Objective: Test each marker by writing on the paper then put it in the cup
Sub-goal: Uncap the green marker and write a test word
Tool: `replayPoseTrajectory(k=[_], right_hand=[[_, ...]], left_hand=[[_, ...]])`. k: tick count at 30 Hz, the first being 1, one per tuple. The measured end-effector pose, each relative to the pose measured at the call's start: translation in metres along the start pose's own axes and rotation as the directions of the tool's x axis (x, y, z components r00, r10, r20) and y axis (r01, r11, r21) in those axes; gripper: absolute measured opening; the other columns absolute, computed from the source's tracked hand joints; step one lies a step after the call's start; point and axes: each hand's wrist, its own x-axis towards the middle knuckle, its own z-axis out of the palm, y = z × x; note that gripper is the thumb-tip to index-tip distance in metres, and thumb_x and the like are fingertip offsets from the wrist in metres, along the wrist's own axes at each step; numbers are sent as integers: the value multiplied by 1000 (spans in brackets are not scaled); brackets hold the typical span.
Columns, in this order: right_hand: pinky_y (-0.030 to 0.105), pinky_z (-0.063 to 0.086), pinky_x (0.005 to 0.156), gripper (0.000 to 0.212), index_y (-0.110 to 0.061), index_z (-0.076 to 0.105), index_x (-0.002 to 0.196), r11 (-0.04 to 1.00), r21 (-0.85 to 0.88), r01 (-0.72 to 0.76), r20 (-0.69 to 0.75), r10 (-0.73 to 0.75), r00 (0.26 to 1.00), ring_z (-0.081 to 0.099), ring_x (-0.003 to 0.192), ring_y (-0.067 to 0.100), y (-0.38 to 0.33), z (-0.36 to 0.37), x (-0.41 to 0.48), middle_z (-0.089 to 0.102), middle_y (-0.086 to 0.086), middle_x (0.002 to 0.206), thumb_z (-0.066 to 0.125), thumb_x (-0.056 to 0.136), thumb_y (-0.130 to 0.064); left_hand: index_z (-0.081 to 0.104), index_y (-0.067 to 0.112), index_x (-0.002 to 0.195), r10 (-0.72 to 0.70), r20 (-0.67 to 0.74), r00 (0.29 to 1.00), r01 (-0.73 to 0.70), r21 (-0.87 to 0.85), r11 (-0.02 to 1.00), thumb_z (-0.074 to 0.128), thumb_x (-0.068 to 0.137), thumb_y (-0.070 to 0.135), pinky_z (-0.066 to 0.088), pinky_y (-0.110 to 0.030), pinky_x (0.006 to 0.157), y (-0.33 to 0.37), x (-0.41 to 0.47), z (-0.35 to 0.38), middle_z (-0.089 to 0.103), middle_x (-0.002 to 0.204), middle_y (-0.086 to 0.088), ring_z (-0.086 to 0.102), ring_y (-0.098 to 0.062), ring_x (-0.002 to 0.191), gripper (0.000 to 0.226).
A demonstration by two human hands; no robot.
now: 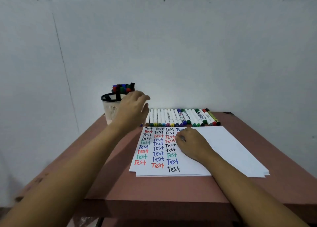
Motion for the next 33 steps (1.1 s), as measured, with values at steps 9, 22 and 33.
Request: replayPoseTrajectory(k=[9, 22, 33], right_hand=[[33, 46, 91, 36, -12, 63, 121, 995, -103, 6, 36, -3, 999, 53, 110, 24, -3, -1, 0, 58, 10, 121, 44, 97, -31], [29, 37, 66, 28, -3, 62, 111, 941, -200, -272, -66, 264, 962, 53, 103, 31, 57, -39, 56, 56, 14, 114, 40, 93, -3], [36, 44, 84, 26, -11, 57, 111, 690, -42, -722, -176, 706, 686, 53, 109, 33, 120, -37, 84, 56, 15, 121, 56, 87, -18]], left_hand=[[39, 15, 141, -154, 685, 712, 352, -160, 922, 34, 101, 31, 28, -36, 112, 29, -33, 52, 33, 148, -7, 35, -21, 133, 43], [38, 16, 142, -164, 683, 712, 375, -173, 911, 35, 100, 32, 25, -32, 111, 29, -33, 56, 32, 150, -5, 32, -20, 135, 45], [37, 19, 143, -160, 692, 704, 368, -163, 915, 34, 100, 34, 26, -32, 110, 27, -31, 60, 31, 150, -3, 32, -19, 135, 45]])
